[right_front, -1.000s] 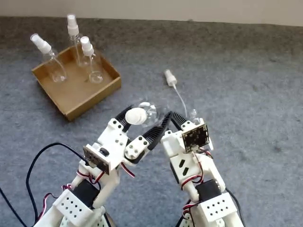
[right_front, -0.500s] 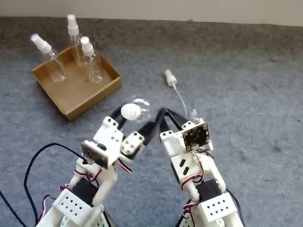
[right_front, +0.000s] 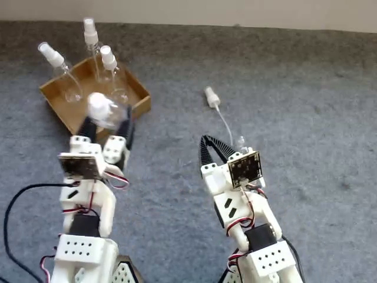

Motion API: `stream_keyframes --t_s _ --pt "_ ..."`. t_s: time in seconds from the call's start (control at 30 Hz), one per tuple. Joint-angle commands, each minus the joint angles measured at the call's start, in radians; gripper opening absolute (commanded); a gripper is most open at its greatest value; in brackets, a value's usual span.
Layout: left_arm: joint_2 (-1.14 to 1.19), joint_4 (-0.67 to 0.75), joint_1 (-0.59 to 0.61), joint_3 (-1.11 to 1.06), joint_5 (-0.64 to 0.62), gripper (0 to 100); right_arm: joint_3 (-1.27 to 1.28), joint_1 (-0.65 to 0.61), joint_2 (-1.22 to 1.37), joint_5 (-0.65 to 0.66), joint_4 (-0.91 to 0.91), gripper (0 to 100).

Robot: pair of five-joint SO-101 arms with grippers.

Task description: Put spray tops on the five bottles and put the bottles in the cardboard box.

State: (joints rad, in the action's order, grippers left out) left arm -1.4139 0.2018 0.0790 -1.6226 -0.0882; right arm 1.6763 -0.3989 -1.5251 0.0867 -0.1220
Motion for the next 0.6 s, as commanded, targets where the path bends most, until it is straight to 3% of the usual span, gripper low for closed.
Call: stream_keyframes --t_s 0.0,0.13,0.3,0.57 --pt "-0.007 -0.003 0.084 0.128 0.008 6 0.120 0.013 -0.010 0.005 -0.004 0.5" --pt "-0.004 -0.037 0.166 0.219 0.008 6 0.120 0.013 -0.007 0.005 -0.004 0.5" --pt "0.168 -0.264 0.186 0.435 0.008 6 0.120 0.013 -0.007 0.005 -0.005 0.5" --pt "0.552 -0.281 0.186 0.596 0.008 6 0.120 0.013 -0.007 0.005 -0.005 0.5"
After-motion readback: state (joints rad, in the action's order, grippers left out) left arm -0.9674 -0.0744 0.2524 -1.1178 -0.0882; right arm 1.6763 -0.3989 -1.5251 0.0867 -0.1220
